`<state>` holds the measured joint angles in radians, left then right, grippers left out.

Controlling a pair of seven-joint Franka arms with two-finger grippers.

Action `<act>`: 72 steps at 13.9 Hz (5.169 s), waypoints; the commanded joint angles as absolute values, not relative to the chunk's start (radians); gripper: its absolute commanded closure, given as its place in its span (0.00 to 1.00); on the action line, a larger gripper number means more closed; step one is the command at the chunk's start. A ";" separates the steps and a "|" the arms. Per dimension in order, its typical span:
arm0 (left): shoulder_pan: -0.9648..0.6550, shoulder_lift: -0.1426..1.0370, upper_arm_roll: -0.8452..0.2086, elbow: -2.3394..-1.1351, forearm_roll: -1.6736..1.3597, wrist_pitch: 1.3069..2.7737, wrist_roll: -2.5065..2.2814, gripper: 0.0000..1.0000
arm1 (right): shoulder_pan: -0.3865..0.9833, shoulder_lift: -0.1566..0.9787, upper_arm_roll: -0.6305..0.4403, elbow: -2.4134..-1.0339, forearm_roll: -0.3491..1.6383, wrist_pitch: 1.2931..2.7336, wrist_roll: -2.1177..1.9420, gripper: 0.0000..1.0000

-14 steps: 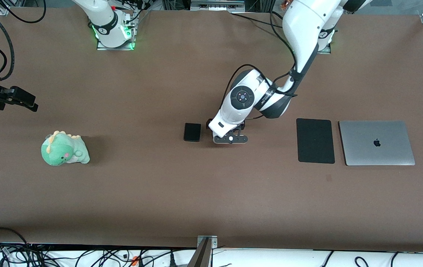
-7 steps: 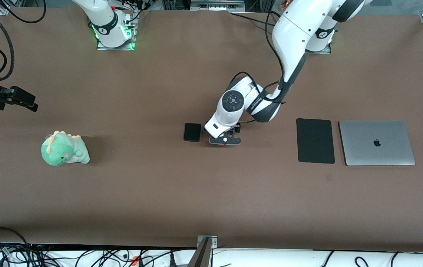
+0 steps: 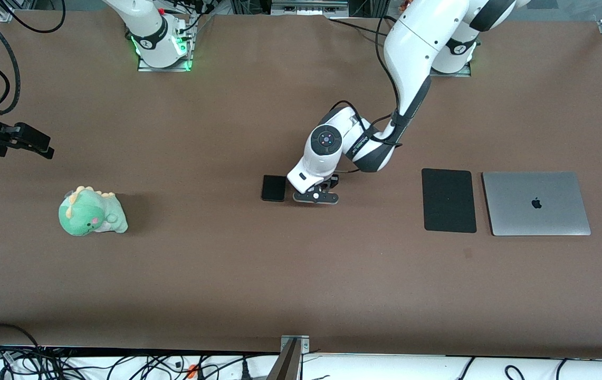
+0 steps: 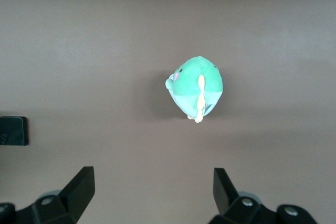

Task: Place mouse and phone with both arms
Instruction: 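Carry the mouse with the left gripper onto the black mouse pad, then release the mouse with the left gripper while the right gripper reaches the phone, then lower the right gripper onto the black phone and grasp it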

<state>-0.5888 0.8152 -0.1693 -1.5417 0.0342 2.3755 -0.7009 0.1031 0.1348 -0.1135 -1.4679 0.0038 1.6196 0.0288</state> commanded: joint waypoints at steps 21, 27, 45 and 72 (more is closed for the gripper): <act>0.066 0.508 -0.155 -1.899 0.097 2.282 0.046 0.73 | 0.141 0.153 -0.100 -1.476 -0.008 1.609 0.015 0.00; 0.092 0.502 -0.155 -2.017 0.107 2.425 0.051 0.55 | 0.222 0.207 -0.100 -1.480 -0.038 1.577 0.029 0.00; 0.051 0.393 -0.147 -1.313 0.097 1.588 0.041 0.00 | 0.601 0.623 -0.098 -1.482 0.137 2.135 0.638 0.00; -0.066 0.051 0.031 -1.606 -0.048 1.698 0.014 0.00 | 0.833 0.724 -0.118 -1.778 0.054 2.576 0.700 0.02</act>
